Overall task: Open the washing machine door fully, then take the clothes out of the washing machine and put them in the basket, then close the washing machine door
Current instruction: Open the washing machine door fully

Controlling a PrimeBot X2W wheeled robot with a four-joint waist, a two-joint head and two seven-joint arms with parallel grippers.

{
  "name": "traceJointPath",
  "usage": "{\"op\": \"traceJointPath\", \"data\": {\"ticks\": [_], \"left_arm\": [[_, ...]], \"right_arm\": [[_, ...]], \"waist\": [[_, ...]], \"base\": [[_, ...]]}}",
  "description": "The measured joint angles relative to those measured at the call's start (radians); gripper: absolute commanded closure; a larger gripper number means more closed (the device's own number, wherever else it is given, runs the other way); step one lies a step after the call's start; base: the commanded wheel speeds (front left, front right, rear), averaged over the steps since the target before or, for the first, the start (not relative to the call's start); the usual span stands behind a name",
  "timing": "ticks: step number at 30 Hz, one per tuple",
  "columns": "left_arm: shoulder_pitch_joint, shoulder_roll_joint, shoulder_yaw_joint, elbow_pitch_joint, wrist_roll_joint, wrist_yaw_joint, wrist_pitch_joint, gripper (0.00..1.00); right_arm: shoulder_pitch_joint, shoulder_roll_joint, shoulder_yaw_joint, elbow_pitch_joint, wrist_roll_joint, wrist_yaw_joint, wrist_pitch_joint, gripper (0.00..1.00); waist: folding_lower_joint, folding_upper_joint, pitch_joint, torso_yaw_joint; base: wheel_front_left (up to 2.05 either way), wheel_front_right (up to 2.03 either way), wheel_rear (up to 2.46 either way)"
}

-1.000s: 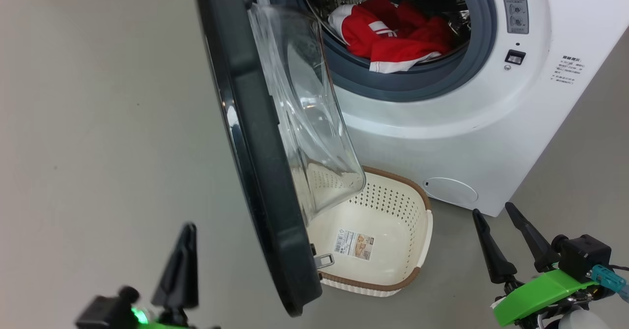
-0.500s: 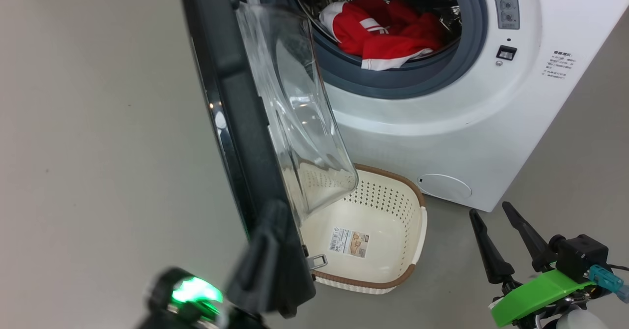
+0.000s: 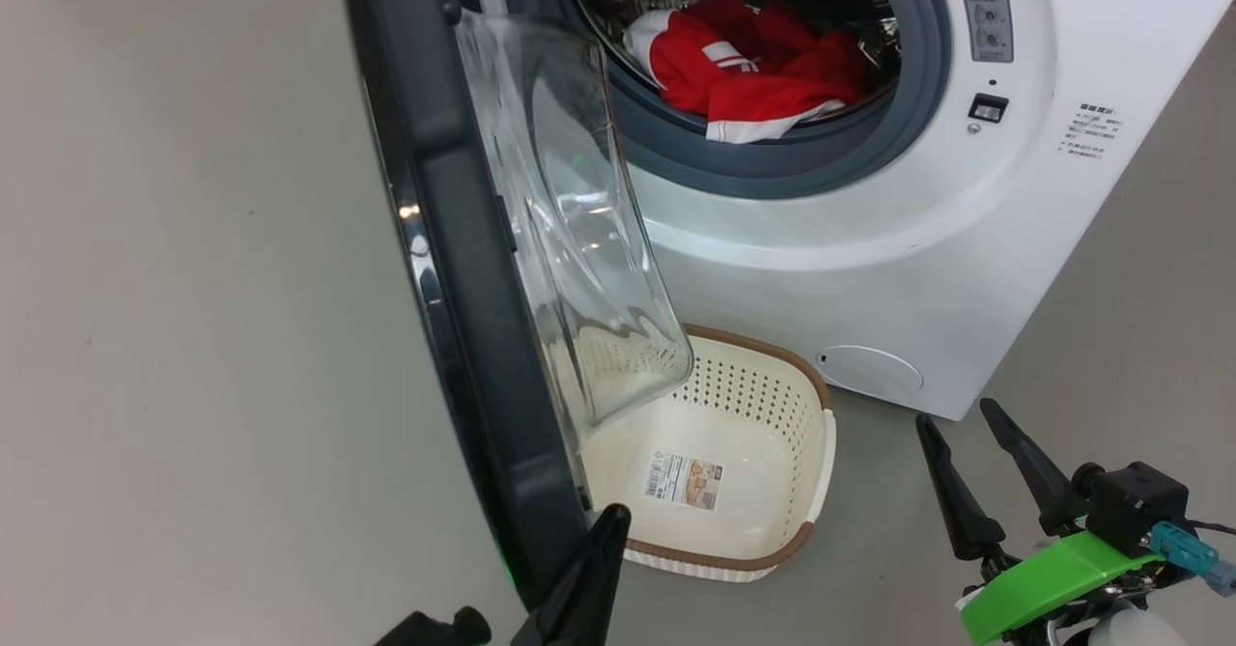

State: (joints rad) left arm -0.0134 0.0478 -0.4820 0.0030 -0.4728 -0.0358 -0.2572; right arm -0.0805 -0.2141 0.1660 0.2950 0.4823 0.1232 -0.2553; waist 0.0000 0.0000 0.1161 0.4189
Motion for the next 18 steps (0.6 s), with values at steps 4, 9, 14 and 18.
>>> {"op": "traceJointPath", "data": {"ticks": [4,9,14,18], "left_arm": [[0.000,-0.002,0.007,0.015,-0.004,0.007,0.000,1.00],[0.010,-0.008,0.052,0.013,-0.012,0.038,0.000,1.00],[0.034,-0.007,0.127,0.009,-0.011,0.065,0.000,1.00],[0.056,-0.007,0.181,0.004,-0.003,0.074,0.000,1.00]], "right_arm": [[0.000,0.002,0.000,0.000,0.000,0.000,0.000,0.00],[0.000,0.004,-0.001,-0.001,0.000,0.000,0.000,0.00],[0.001,0.004,-0.002,-0.002,0.000,0.000,0.000,0.00],[0.001,0.004,-0.002,-0.003,0.000,0.000,0.000,0.00]], "waist": [[0.0000,0.0000,-0.003,0.006],[0.0000,0.0000,-0.005,0.018],[0.0000,0.0000,-0.004,0.029],[0.0000,0.0000,-0.002,0.038]], "base": [[0.00,0.00,0.00],[0.00,0.00,0.00],[0.00,0.00,0.00],[0.00,0.00,0.00]]}}
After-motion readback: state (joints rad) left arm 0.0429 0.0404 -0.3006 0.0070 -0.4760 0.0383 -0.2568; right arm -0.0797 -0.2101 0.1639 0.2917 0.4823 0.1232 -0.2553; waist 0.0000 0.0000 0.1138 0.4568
